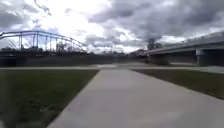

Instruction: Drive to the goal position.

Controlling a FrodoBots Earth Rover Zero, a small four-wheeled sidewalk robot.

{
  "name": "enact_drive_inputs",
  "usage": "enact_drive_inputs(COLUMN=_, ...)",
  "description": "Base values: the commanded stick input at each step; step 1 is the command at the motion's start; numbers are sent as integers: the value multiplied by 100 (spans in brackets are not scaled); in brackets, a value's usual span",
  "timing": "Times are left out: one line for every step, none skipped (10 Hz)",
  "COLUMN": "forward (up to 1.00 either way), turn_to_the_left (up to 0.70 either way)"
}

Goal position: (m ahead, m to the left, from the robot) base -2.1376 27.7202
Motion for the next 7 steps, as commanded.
enact_drive_inputs(forward=100, turn_to_the_left=0)
enact_drive_inputs(forward=100, turn_to_the_left=0)
enact_drive_inputs(forward=100, turn_to_the_left=0)
enact_drive_inputs(forward=100, turn_to_the_left=0)
enact_drive_inputs(forward=100, turn_to_the_left=0)
enact_drive_inputs(forward=100, turn_to_the_left=0)
enact_drive_inputs(forward=100, turn_to_the_left=0)
